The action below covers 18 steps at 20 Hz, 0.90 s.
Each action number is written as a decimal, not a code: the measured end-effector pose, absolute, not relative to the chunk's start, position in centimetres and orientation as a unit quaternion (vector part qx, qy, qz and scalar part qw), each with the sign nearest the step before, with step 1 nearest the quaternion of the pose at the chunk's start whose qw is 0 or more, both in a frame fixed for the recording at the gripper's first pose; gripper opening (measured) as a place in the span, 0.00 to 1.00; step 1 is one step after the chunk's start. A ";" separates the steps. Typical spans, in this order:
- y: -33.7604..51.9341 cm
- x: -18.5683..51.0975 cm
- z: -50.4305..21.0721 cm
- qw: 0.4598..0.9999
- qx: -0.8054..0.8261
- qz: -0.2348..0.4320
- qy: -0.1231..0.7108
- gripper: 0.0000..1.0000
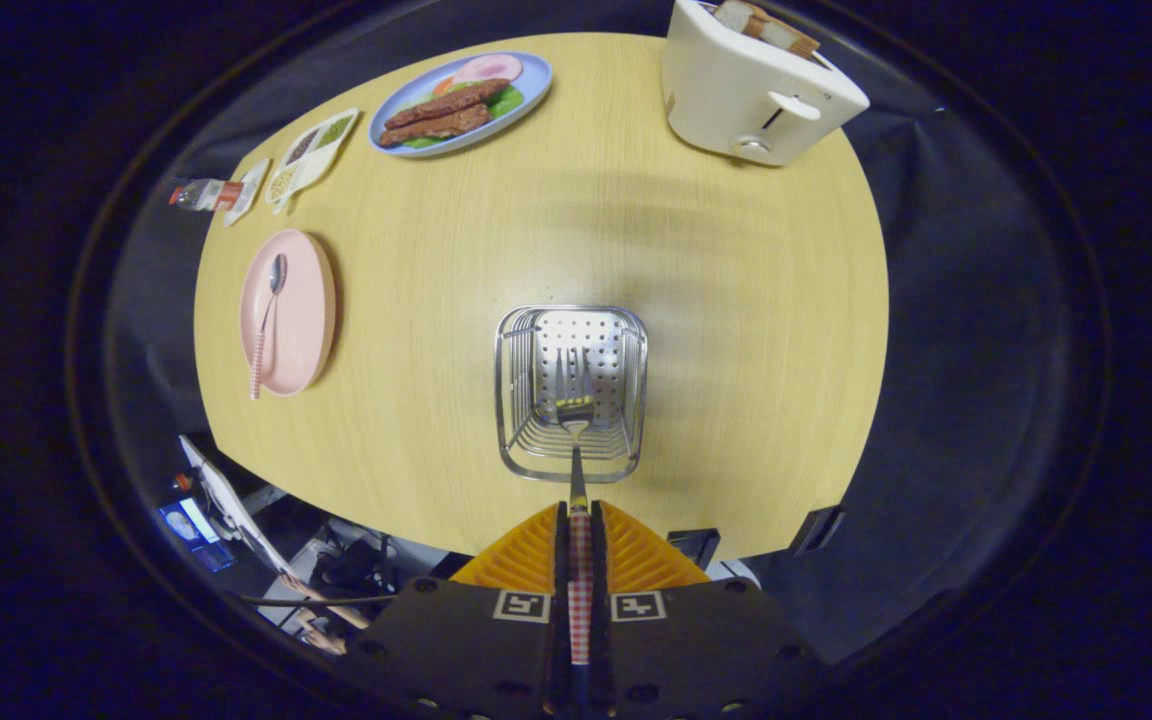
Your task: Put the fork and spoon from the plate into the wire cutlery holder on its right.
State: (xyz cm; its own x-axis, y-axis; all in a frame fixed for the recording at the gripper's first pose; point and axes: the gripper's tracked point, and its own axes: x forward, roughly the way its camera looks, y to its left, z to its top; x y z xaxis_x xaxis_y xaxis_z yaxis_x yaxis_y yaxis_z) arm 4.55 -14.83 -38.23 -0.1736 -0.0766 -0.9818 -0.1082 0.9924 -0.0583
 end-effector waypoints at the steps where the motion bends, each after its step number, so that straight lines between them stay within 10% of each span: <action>1: -14.7 4.8 -38.5 0.636 -0.056 0.011 0.770 0.07; 18: -10.2 6.2 -39.2 0.671 -0.021 0.036 0.740 0.17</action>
State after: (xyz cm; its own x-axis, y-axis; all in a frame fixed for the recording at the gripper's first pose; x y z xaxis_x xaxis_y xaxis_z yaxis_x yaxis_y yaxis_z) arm 6.18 -10.19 -39.24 -0.0983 0.0173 -0.9950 -0.0781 0.9966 0.0250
